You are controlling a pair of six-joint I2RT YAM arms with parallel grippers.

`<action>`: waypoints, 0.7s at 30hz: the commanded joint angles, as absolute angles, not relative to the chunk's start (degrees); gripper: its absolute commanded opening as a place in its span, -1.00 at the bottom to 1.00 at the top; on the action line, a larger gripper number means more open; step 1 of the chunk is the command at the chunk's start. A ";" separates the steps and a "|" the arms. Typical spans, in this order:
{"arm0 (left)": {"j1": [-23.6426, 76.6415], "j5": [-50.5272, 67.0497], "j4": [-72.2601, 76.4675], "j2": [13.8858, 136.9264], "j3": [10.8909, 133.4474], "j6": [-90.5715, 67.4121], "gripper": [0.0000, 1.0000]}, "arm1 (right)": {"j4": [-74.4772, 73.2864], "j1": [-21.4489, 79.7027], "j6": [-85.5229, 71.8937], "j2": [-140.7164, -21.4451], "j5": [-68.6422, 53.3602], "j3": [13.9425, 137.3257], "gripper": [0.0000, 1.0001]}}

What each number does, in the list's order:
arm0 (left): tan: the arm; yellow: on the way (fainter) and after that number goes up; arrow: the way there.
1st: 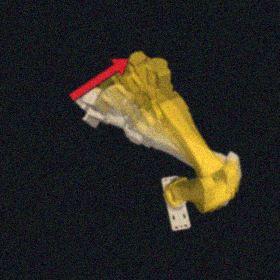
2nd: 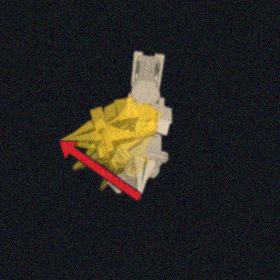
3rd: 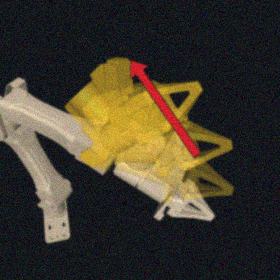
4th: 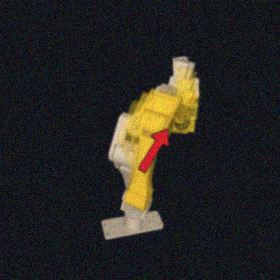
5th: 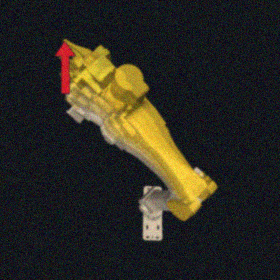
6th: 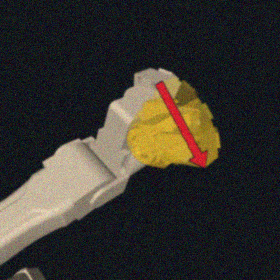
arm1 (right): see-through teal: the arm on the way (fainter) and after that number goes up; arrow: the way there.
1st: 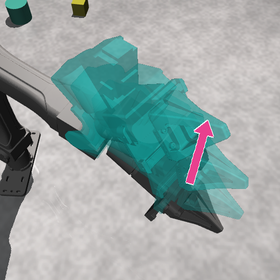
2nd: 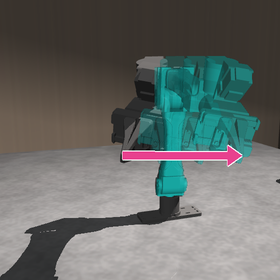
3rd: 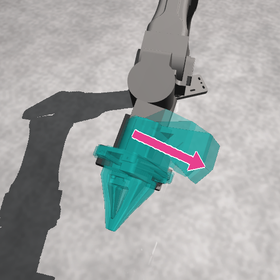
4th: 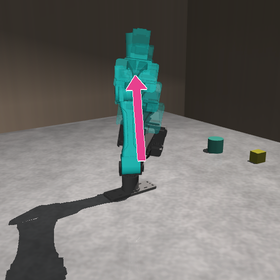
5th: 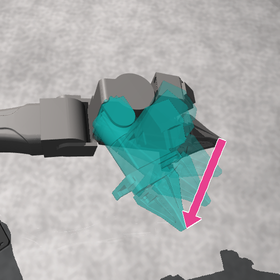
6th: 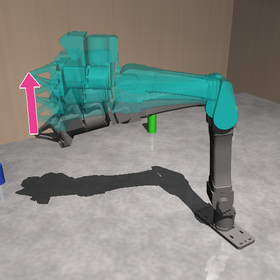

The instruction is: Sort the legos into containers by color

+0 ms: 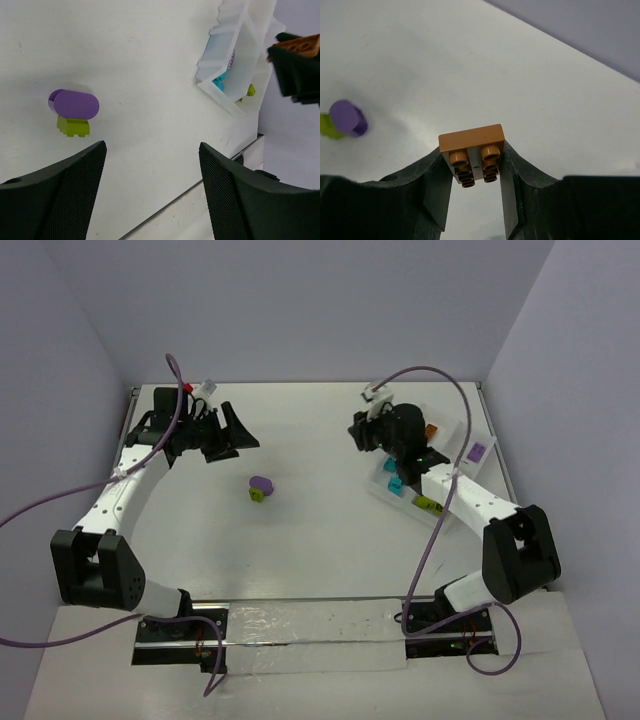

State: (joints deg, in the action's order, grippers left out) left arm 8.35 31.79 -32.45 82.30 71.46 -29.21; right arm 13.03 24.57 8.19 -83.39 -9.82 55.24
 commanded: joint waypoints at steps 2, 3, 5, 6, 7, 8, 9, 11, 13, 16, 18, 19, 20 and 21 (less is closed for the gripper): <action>8.62 29.69 -30.95 83.90 72.82 -30.76 0.62 | 15.39 15.08 -7.16 -77.14 2.27 53.06 -0.77; 8.68 29.49 -31.08 84.49 73.35 -30.83 0.62 | 15.45 14.55 -7.76 -76.81 3.48 52.73 -0.74; 8.61 29.12 -31.17 85.23 74.02 -30.99 0.61 | 15.52 13.35 -8.50 -76.57 8.21 52.38 -0.74; 8.61 28.92 -31.20 85.60 74.58 -31.02 0.61 | 15.51 12.78 -9.01 -76.42 10.80 52.21 -0.74; 8.61 28.62 -31.66 86.15 75.30 -30.90 0.60 | 15.51 12.15 -9.31 -76.59 13.40 52.21 -0.76; 8.61 27.95 -32.34 86.86 76.22 -30.62 0.60 | 15.38 11.40 -9.52 -77.14 16.15 52.30 -0.78; 8.61 27.16 -32.77 87.15 76.98 -30.33 0.60 | 14.99 10.82 -9.58 -77.90 17.91 52.52 -0.79; 8.61 26.13 -33.83 88.15 78.21 -29.66 0.60 | 14.51 9.78 -9.46 -79.59 19.55 53.96 -0.80; 8.61 25.34 -34.86 89.19 79.44 -29.05 0.60 | 13.41 8.89 -10.08 -81.84 20.94 55.88 -0.78; 8.61 24.87 -37.08 91.79 82.20 -28.42 0.59 | 8.82 6.86 -13.17 -88.29 20.79 61.58 -0.65; 8.61 25.07 -37.87 93.61 83.45 -28.27 0.59 | 6.60 5.81 -14.66 -91.74 19.95 65.55 -0.57; 8.61 25.33 -38.11 94.25 83.95 -28.21 0.59 | 6.35 5.63 -14.91 -92.46 20.37 66.65 -0.54; 8.61 25.85 -38.26 94.90 84.48 -28.19 0.58 | 5.81 5.60 -15.03 -94.35 21.15 67.56 -0.53; 8.61 26.25 -38.38 95.71 84.86 -28.07 0.58 | 5.94 5.48 -14.95 -95.74 22.35 68.42 -0.53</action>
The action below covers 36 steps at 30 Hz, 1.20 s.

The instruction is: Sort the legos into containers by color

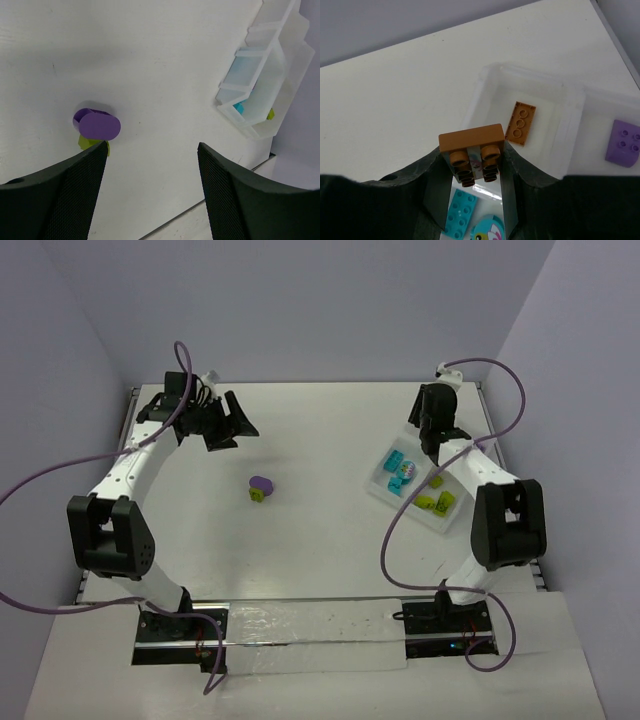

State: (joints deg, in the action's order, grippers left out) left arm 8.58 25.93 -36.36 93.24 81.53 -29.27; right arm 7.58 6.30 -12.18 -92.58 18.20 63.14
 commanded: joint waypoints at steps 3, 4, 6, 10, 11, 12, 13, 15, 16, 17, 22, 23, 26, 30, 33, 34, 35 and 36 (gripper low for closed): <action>8.61 26.88 -38.76 98.21 85.68 -27.70 0.57 | 6.80 4.97 -14.51 -99.46 25.38 70.05 -0.53; 8.61 26.72 -38.70 98.81 85.98 -27.69 0.57 | 7.03 4.63 -14.79 -100.64 26.06 70.60 -0.53; 8.60 26.47 -38.58 99.66 86.34 -27.60 0.56 | 7.29 3.84 -15.57 -102.54 26.36 71.54 -0.49; 8.53 26.73 -38.66 101.13 87.27 -27.51 0.56 | 7.13 3.08 -17.23 -105.25 25.66 73.35 -0.16; 8.53 26.64 -38.67 101.72 87.68 -27.43 0.56 | 6.88 3.16 -17.31 -106.41 25.74 74.27 -0.01; 8.53 26.63 -38.67 102.17 87.94 -27.31 0.56 | 6.69 3.16 -17.03 -107.43 25.75 75.15 0.08; 8.57 26.63 -38.72 102.57 88.33 -27.25 0.56 | 6.42 3.12 -16.97 -108.23 25.97 75.93 0.23; 8.58 26.79 -38.97 103.36 88.91 -27.21 0.56 | 5.45 3.04 -17.01 -109.68 26.40 77.86 0.51; 8.53 26.86 -39.13 103.54 89.15 -27.16 0.56 | 5.16 3.02 -17.00 -109.90 26.49 78.59 0.59; 8.53 26.81 -39.33 103.80 89.30 -27.13 0.56 | 4.26 3.08 -17.10 -110.52 26.54 79.97 0.64; 8.57 25.50 -39.86 102.40 89.52 -26.59 0.56 | 1.54 3.21 -18.32 -109.80 25.33 81.53 0.70; 8.53 25.01 -40.01 101.75 89.46 -26.44 0.56 | 1.52 3.26 -18.45 -108.56 24.32 81.09 0.68; 8.59 23.06 -40.73 99.37 87.98 -25.81 0.56 | 3.57 4.47 -17.97 -103.66 22.04 78.12 0.63; 8.62 18.97 -41.22 94.29 83.10 -25.67 0.55 | 5.00 7.42 -16.88 -95.96 18.60 74.26 0.60; 8.87 15.52 -42.60 90.15 78.20 -25.76 0.53 | 3.82 12.04 -16.12 -91.73 14.73 72.44 0.58; 9.25 13.84 -42.58 88.13 76.26 -25.38 0.52 | 2.28 14.54 -15.54 -90.96 15.06 72.30 0.58; 9.65 12.12 -42.54 86.06 74.28 -24.98 0.51 | 0.69 17.10 -14.97 -90.21 15.45 72.16 0.58; 10.12 11.14 -42.18 84.65 72.62 -24.40 0.51 | -1.96 18.93 -14.79 -90.44 15.52 72.97 0.59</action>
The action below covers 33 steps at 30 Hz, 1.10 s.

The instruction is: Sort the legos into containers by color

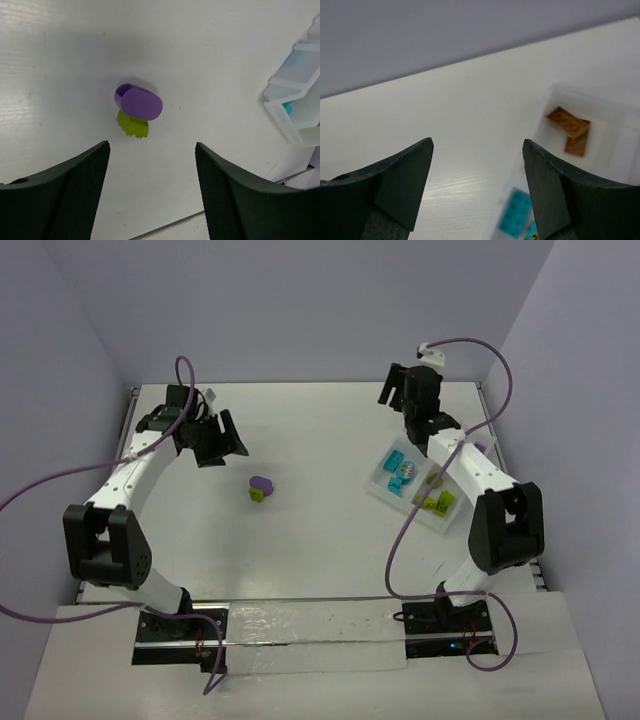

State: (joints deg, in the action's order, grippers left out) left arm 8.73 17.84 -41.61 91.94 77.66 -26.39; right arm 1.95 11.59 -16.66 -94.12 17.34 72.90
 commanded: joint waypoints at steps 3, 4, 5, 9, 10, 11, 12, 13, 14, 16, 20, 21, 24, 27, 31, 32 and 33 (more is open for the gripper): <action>13.31 7.29 -41.64 82.20 67.57 -23.22 0.48 | -7.79 24.63 -14.29 -90.86 13.70 75.16 0.60; 15.04 5.89 -42.21 82.38 66.95 -22.77 0.46 | -8.98 25.72 -14.04 -90.63 13.62 75.08 0.60; 16.76 4.72 -42.54 82.75 66.49 -22.48 0.46 | -9.46 26.74 -14.06 -90.05 13.76 74.64 0.61; 21.33 2.72 -40.99 84.64 65.43 -22.33 0.46 | -9.50 28.56 -17.11 -86.92 13.37 71.99 0.64; 22.23 2.32 -40.41 85.13 65.36 -22.40 0.46 | -10.00 28.56 -17.99 -86.56 13.47 71.92 0.65; 22.36 1.66 -39.16 85.72 65.07 -22.28 0.46 | -10.83 28.56 -17.95 -86.32 13.77 72.22 0.66; 22.41 0.86 -38.00 86.59 64.95 -22.01 0.46 | -11.84 28.56 -17.98 -85.99 14.29 72.61 0.67; 22.41 0.36 -37.21 87.52 65.03 -21.80 0.46 | -12.47 28.56 -17.87 -85.71 14.67 72.93 0.68; 22.45 -0.03 -36.97 88.39 65.47 -21.53 0.46 | -12.82 28.56 -17.40 -85.49 14.87 73.07 0.69; 22.54 -2.21 -36.91 90.65 66.62 -20.87 0.46 | -14.17 28.53 -15.91 -84.71 15.33 73.49 0.72; 24.19 -3.47 -34.98 94.43 67.59 -19.45 0.46 | -15.81 28.52 -12.12 -82.74 15.90 73.88 0.84; 24.51 -3.54 -34.14 94.96 67.59 -19.22 0.46 | -16.41 28.45 -11.96 -82.62 16.31 74.08 0.85; 24.85 -3.73 -32.93 97.34 68.04 -19.22 0.46 | -17.76 28.01 -11.99 -82.91 16.14 74.86 0.86; 25.10 -3.57 -31.68 99.01 68.38 -19.34 0.42 | -18.10 27.69 -12.14 -83.09 15.53 75.16 0.86; 25.55 -3.22 -30.12 100.49 68.23 -19.34 0.34 | -18.11 27.36 -12.24 -83.79 15.15 75.73 0.87; 25.62 -3.43 -29.80 100.81 68.16 -19.29 0.31 | -18.15 27.29 -12.22 -83.98 15.03 75.89 0.87; 25.66 -3.63 -29.48 101.15 68.04 -19.22 0.28 | -18.19 27.20 -12.17 -84.13 14.84 76.05 0.87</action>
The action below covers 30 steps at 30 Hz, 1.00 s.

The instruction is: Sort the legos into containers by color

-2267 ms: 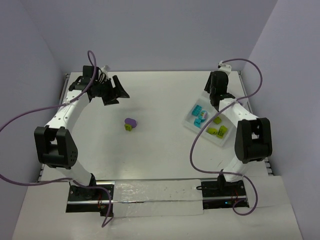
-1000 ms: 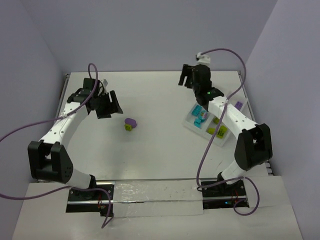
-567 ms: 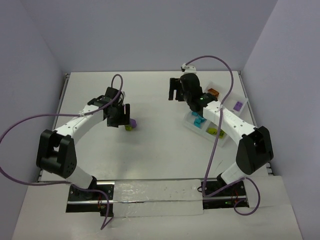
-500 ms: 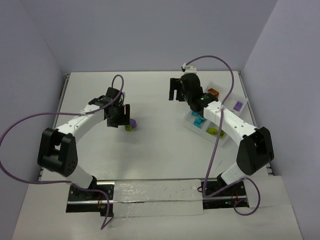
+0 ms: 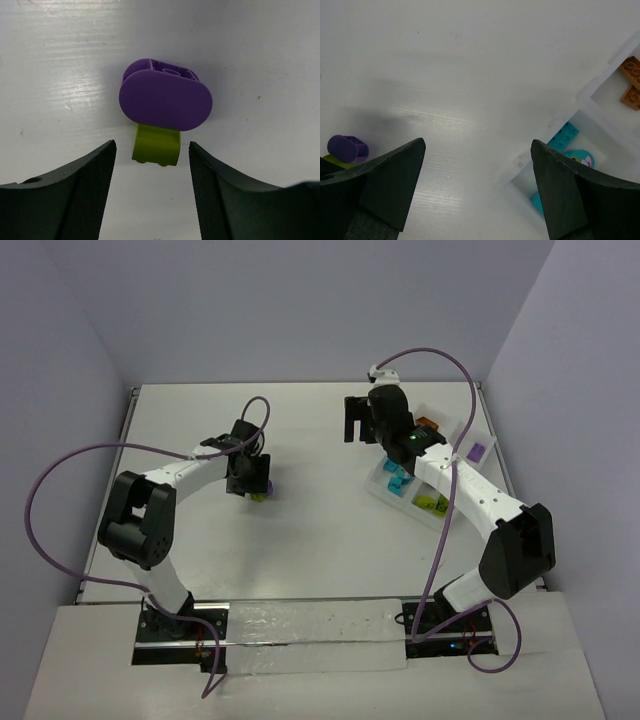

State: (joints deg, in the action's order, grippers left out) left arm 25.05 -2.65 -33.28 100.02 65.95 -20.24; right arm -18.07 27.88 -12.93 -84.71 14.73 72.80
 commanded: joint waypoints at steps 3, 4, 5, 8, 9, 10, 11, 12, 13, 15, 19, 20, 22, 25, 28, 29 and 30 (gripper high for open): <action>25.66 -3.09 -27.97 101.60 67.36 -19.25 0.25 | -18.26 27.00 -11.97 -84.52 14.34 76.38 0.87; 25.66 -2.46 -27.22 101.60 67.06 -19.35 0.22 | -18.33 26.93 -11.95 -84.50 14.33 76.54 0.87; 25.66 -1.99 -26.69 101.64 66.89 -19.51 0.16 | -18.37 26.85 -11.91 -84.51 14.33 76.68 0.87; 25.66 -1.93 -26.37 102.25 67.15 -20.13 0.01 | -18.54 26.72 -11.60 -84.55 14.21 77.12 0.87; 25.66 -1.93 -26.44 102.34 67.22 -20.16 -0.07 | -18.62 26.65 -11.50 -84.59 13.82 77.34 0.87; 25.66 -1.98 -26.60 102.26 67.37 -20.23 -0.20 | -18.84 26.46 -11.28 -84.80 12.78 77.81 0.87; 25.66 -2.10 -26.77 101.89 67.49 -20.27 -0.37 | -19.17 26.21 -11.11 -85.26 10.92 78.39 0.87; 25.66 -2.26 -26.89 101.61 67.59 -20.32 -0.54 | -19.53 26.02 -10.94 -85.60 9.52 78.83 0.87; 25.66 -2.45 -26.98 101.38 67.63 -20.42 -0.71 | -20.35 25.77 -10.89 -86.03 7.79 79.35 0.87; 25.66 -2.37 -27.42 99.80 67.85 -20.68 -0.95 | -24.28 23.92 -11.34 -89.36 -4.79 83.37 0.86; 25.66 -0.56 -28.07 94.34 68.59 -21.29 -0.99 | -33.03 22.32 -13.76 -97.48 -24.54 93.78 0.83; 25.66 -0.44 -27.62 93.07 68.51 -21.44 -1.00 | -34.18 22.37 -14.82 -98.66 -27.59 94.87 0.83; 25.75 0.62 -26.54 90.52 68.03 -21.84 -1.00 | -37.09 22.46 -17.92 -101.25 -35.89 96.99 0.76; 25.75 4.18 -25.00 85.99 68.34 -23.71 -1.00 | -37.77 24.02 -22.70 -104.83 -39.64 99.11 0.69; 25.84 6.09 -23.86 83.30 68.20 -24.99 -1.00 | -33.13 25.04 -27.94 -104.84 -40.36 96.98 0.69; 25.84 6.48 -23.31 82.14 68.09 -25.35 -1.00 | -31.68 25.06 -29.10 -104.67 -40.63 95.50 0.69; 25.84 7.14 -22.66 81.63 67.84 -25.77 -1.00 | -29.51 25.15 -30.11 -104.60 -40.88 95.00 0.69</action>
